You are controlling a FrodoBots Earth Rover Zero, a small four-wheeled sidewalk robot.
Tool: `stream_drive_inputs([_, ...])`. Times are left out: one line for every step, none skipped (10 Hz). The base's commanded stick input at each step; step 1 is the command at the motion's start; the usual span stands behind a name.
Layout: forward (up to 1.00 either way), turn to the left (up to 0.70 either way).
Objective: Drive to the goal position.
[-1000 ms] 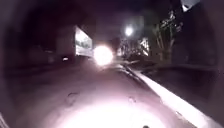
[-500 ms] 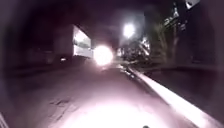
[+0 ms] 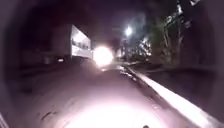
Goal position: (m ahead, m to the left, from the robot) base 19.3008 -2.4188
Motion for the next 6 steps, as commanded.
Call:
stream_drive_inputs([0.70,-0.32])
stream_drive_inputs([0.70,-0.16])
stream_drive_inputs([0.70,0.01])
stream_drive_inputs([0.70,0.01])
stream_drive_inputs([0.70,0.01])
stream_drive_inputs([0.70,0.01])
